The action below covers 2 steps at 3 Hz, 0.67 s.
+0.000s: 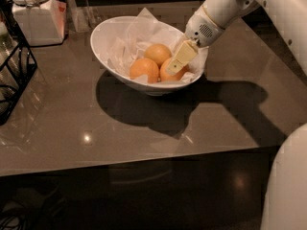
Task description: Pick orange from white bowl
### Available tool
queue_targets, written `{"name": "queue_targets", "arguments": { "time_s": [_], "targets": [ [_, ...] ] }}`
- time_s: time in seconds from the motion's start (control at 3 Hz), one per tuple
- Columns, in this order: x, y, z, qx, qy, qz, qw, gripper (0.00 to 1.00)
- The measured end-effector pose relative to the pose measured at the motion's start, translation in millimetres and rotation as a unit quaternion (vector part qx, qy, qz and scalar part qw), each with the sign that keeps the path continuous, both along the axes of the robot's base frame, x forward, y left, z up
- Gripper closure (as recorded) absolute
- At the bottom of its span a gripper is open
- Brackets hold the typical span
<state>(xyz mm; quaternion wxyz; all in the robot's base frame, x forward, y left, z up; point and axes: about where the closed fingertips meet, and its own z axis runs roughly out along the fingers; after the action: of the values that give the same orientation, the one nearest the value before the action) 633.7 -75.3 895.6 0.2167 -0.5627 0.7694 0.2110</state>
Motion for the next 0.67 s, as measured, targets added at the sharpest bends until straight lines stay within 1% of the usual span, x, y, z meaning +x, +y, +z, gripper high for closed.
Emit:
{"name": "queue_targets", "arguments": {
  "time_s": [0.67],
  "targets": [
    [-7.1, 1.3, -4.5, 0.001, 0.004, -0.016, 0.9999, 0.33]
  ]
}}
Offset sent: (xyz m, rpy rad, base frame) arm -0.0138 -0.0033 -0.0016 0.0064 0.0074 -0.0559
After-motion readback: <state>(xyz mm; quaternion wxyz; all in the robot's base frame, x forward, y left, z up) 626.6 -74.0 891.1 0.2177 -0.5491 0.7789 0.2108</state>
